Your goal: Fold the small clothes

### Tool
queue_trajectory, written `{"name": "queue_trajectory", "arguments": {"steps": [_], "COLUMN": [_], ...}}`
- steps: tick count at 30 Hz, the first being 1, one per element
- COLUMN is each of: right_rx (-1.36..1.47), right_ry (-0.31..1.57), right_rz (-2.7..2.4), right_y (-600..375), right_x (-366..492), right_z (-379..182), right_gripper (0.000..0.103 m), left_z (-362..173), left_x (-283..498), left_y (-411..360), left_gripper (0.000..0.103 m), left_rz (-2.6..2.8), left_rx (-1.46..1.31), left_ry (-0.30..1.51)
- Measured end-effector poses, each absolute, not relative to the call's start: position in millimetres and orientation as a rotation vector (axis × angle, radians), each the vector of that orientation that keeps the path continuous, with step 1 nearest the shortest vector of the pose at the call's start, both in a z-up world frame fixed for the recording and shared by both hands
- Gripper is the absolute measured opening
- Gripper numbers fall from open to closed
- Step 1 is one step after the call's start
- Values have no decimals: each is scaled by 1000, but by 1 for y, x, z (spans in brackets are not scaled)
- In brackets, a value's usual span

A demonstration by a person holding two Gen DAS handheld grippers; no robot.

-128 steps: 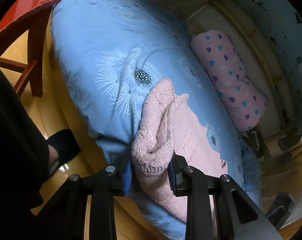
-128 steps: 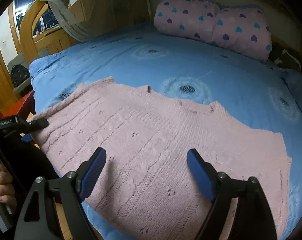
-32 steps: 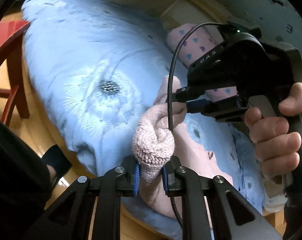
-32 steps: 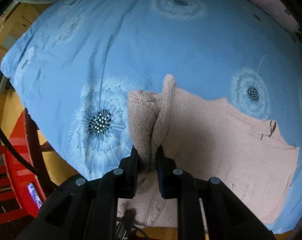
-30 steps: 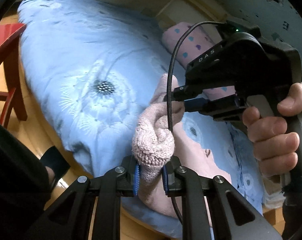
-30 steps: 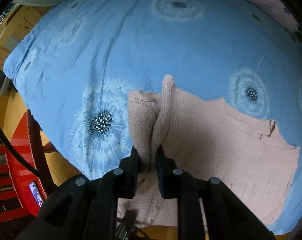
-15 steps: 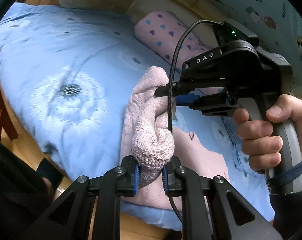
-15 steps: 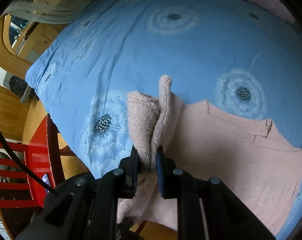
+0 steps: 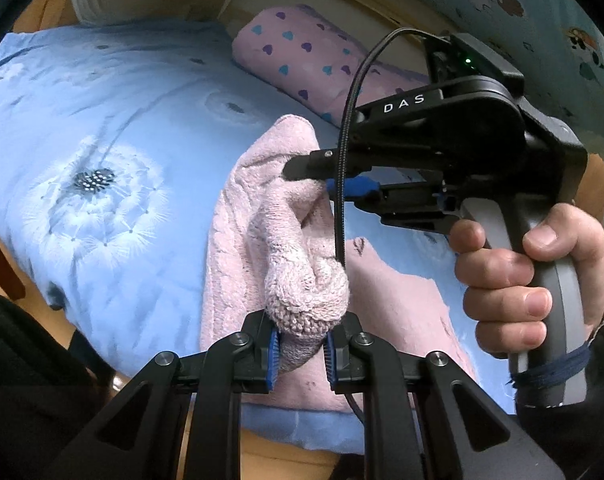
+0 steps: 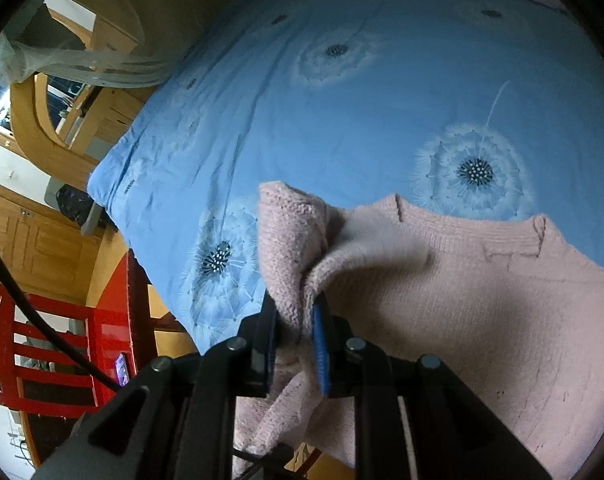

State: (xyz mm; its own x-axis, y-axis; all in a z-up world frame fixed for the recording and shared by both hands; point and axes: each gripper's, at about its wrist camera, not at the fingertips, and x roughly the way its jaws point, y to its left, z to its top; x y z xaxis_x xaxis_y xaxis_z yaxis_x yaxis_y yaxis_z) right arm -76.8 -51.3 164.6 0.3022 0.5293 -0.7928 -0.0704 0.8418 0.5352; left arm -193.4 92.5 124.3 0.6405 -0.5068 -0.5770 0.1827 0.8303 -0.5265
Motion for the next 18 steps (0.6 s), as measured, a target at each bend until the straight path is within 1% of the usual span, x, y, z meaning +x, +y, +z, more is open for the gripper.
{"name": "queue_trajectory", "arguments": {"steps": [18], "right_rx": [537], "right_ry": [1115], "right_rz": [465], "right_y": [-100], "right_x": [-89], "right_z": [175], "right_gripper": [16], "left_z": [145], "left_x": [-206], "left_y": [66], "left_gripper": [0], "left_rz": [-470], "left_rx": [-389], "left_ry": [736]}}
